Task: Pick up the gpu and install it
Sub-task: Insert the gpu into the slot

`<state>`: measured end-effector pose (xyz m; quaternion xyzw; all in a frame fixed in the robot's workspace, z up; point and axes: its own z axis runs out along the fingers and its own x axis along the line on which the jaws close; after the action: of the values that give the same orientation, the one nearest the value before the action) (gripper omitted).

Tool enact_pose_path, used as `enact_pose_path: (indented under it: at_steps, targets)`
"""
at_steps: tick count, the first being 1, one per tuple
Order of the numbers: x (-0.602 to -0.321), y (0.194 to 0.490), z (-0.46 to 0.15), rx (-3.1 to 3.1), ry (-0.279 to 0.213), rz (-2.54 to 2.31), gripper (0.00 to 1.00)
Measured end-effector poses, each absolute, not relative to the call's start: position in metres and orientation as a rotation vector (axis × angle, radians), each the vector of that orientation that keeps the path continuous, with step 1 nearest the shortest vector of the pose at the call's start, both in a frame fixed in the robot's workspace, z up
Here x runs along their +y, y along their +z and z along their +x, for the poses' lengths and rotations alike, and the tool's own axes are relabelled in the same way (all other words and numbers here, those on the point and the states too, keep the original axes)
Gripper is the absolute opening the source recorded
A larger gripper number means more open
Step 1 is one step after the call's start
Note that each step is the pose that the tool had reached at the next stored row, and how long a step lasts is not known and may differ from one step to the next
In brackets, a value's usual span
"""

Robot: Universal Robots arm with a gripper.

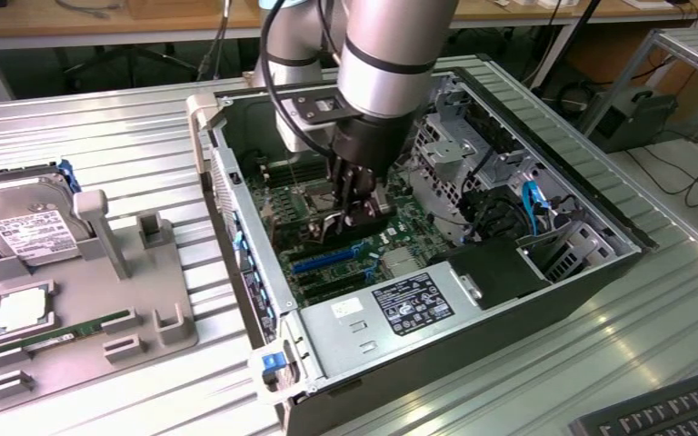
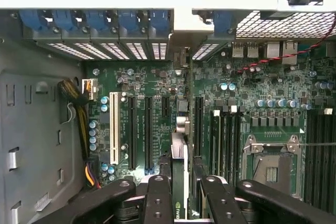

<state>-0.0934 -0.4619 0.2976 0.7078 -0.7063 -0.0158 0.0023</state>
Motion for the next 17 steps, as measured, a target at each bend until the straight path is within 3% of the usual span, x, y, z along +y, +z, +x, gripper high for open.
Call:
enact_pose_path:
  at_steps: [17]
  targets:
    - [-0.459, 0.281, -0.098, -2.200, -0.043, 2.242, 0.26]
